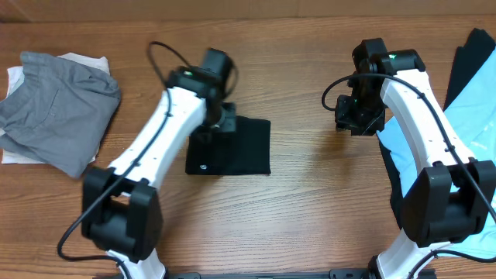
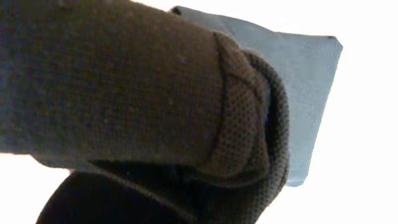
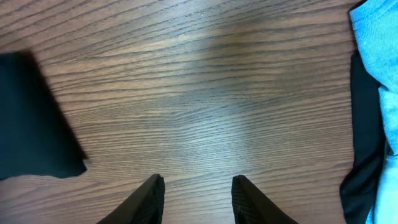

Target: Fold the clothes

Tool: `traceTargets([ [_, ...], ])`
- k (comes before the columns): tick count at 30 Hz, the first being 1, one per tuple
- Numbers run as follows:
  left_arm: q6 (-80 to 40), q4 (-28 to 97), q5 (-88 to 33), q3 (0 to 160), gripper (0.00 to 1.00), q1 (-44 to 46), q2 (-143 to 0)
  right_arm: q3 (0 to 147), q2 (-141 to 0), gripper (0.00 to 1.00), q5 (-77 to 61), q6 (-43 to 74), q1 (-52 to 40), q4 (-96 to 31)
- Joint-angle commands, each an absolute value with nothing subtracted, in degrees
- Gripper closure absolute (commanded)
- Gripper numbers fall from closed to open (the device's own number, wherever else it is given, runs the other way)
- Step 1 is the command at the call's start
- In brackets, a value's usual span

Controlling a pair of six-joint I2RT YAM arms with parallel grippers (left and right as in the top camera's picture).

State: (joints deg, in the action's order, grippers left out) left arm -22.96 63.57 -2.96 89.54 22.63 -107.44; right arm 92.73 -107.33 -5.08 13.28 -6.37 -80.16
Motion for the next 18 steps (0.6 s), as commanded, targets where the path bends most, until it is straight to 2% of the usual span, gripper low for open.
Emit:
traceTargets([
  [1,-27.11,62.26,-1.21,90.5,0.89,25.67,-110.06,93.32,-106.74,0.61,-4.54,13.13,-6.24,-80.05],
  [8,-28.6,59.2,-2.52,90.5,0.87,27.03,-114.06,93.32,-106.74,0.59,-4.54,13.1,-6.24,-79.83],
  [16,-28.01,55.61,-15.44,90.5,0.8,27.05,-114.08,93.32,-106.74,0.57,-4.54,13.1,-6.24,-79.59],
  [18,-23.16,55.4,-20.47,90.54,0.77,27.05,-113.3,93.32,-106.74,0.57,-4.56,13.13,-6.24,-79.59],
])
